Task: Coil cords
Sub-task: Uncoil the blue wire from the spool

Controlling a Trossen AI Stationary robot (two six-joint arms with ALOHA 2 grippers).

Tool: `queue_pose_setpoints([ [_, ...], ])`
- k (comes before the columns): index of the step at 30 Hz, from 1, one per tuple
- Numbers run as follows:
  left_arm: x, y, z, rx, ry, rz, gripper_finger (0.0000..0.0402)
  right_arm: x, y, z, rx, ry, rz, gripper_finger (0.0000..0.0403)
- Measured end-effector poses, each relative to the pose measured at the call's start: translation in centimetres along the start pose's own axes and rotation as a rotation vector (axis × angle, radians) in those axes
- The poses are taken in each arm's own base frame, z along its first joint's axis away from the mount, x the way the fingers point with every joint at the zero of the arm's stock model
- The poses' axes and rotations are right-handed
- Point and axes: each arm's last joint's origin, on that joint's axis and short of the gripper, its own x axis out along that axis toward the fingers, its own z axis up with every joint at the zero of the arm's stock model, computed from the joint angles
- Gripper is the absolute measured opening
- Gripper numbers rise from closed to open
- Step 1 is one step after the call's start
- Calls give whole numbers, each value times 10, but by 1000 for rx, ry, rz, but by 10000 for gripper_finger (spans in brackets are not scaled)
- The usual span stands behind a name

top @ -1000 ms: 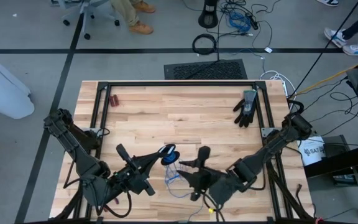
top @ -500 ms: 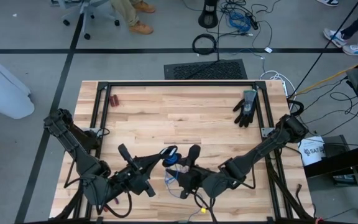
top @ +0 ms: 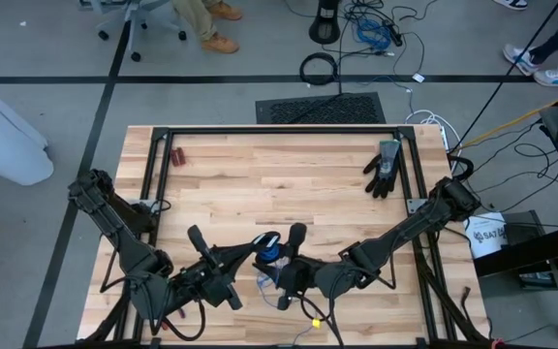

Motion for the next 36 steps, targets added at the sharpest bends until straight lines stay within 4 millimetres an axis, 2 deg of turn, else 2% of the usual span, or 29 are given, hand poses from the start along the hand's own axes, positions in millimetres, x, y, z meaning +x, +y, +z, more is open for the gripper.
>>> queue_pose_setpoints([
  [3,0,0,0,0,0,0,0,-2,2,1,-19,-1,7,88],
  [7,0,0,0,0,0,0,0,-5,5,1,-43,-6,18,24],
  [9,0,0,0,0,0,0,0,-7,7,2,-47,-11,25,7],
  [17,0,0,0,4,1,0,0,-22,18,13,-46,-81,45,2],
  [26,0,-3,-5,69,18,-5,0,-56,25,35,-40,-166,61,1],
  [31,0,-3,-5,72,22,-1,0,-78,25,42,-112,-114,-62,0],
  [36,0,-4,-5,82,24,-2,0,-93,27,41,-222,20,-255,0],
])
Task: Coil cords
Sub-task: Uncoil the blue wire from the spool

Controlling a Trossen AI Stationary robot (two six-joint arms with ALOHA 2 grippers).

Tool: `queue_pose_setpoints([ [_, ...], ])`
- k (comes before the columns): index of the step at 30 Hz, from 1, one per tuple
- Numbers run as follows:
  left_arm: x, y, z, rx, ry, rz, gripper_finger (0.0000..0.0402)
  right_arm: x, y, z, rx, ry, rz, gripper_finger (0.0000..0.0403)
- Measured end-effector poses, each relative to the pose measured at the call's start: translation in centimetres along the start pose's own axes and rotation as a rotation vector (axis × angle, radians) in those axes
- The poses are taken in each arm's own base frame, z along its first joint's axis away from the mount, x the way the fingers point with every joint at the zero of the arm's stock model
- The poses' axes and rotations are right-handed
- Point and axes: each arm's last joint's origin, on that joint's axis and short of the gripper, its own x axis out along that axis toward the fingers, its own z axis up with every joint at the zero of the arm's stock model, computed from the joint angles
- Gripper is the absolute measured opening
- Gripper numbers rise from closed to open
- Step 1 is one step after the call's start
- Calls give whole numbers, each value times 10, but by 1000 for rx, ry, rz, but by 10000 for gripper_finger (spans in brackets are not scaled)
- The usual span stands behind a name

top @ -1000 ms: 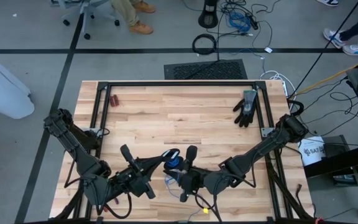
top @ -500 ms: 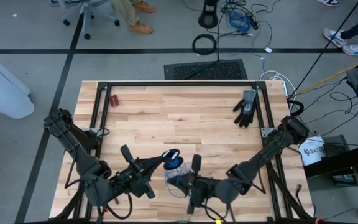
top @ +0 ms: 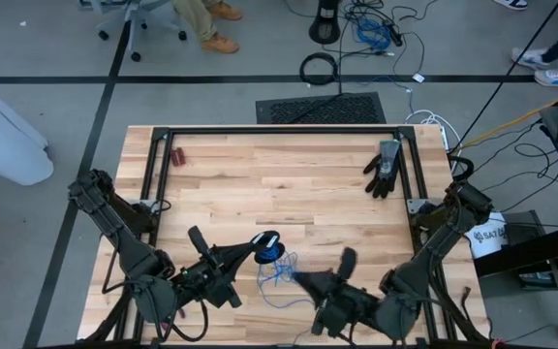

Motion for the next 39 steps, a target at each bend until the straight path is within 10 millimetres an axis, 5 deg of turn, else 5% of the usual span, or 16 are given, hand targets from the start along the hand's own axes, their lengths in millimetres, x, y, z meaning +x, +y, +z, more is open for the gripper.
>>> queue_pose_setpoints([
  [15,-21,-2,7,-8,-52,-36,0,21,4,-43,-217,230,-177,0],
  [24,-27,-1,9,-13,-63,-38,0,30,8,-58,-213,234,16,5],
  [39,-22,2,7,-51,13,42,0,28,18,-56,-127,184,328,73],
])
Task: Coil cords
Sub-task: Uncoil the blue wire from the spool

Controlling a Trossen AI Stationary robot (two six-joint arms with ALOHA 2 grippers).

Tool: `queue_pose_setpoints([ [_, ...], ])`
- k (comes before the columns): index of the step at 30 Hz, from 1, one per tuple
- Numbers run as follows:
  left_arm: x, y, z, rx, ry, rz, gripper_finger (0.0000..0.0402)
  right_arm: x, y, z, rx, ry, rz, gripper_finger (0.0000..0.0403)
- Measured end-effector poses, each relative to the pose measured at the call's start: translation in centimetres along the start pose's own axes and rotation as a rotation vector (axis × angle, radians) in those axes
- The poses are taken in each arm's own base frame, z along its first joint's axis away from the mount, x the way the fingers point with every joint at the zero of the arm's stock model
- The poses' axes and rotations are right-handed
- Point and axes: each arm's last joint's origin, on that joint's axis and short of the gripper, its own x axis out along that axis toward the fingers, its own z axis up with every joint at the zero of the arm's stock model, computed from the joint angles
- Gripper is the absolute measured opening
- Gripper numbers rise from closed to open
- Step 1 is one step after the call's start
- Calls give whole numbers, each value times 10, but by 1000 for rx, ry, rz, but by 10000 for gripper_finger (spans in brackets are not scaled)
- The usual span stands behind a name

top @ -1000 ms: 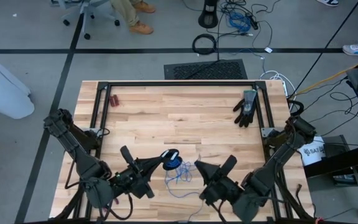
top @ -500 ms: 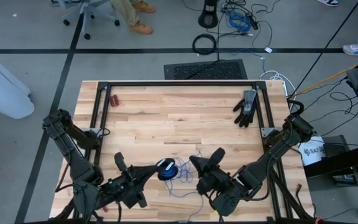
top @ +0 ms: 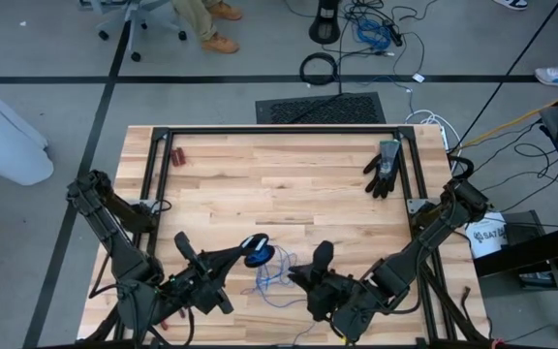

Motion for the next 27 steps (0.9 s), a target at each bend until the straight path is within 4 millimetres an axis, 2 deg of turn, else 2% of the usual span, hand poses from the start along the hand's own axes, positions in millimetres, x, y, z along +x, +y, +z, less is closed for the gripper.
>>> queue_pose_setpoints([
  [5,1,0,0,-1,2,3,0,0,-6,9,113,-38,-135,77],
  [10,4,1,-1,-5,8,9,0,-2,-13,24,274,-137,-152,77],
  [27,7,1,-1,-18,10,10,0,15,-23,25,344,-185,-51,77],
])
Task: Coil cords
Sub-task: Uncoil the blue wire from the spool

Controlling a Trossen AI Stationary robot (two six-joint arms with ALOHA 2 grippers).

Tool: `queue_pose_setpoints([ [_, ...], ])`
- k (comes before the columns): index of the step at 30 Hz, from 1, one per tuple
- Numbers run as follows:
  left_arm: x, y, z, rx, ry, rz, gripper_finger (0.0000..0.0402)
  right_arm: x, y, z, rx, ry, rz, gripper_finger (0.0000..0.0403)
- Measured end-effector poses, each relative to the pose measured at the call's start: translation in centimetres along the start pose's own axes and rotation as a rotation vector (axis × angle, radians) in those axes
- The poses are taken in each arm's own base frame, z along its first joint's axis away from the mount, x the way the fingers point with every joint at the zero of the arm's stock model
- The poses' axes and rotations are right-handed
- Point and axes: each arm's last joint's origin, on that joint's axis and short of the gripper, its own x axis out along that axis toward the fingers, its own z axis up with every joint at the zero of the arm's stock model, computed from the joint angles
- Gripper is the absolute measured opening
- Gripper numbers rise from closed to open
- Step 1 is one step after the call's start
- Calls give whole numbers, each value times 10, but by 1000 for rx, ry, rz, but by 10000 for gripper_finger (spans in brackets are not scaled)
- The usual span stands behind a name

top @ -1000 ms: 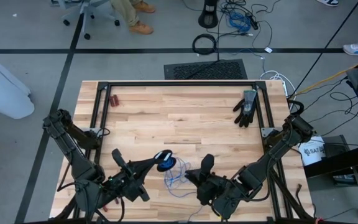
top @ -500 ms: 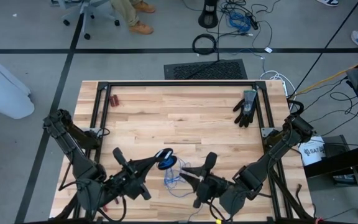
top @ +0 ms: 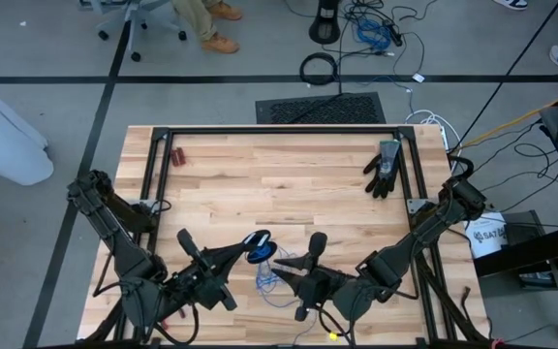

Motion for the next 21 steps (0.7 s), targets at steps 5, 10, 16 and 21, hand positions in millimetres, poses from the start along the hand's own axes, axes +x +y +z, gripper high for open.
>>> queue_pose_setpoints([
  [5,0,0,0,0,-1,-1,0,0,1,0,8,-7,28,85],
  [10,0,0,0,0,-6,-7,0,2,-1,0,8,-5,23,127],
  [16,0,0,0,-1,-6,-7,0,9,-5,-1,38,-5,52,180],
  [21,0,0,0,-2,-6,-7,0,16,-8,-3,45,-6,91,195],
])
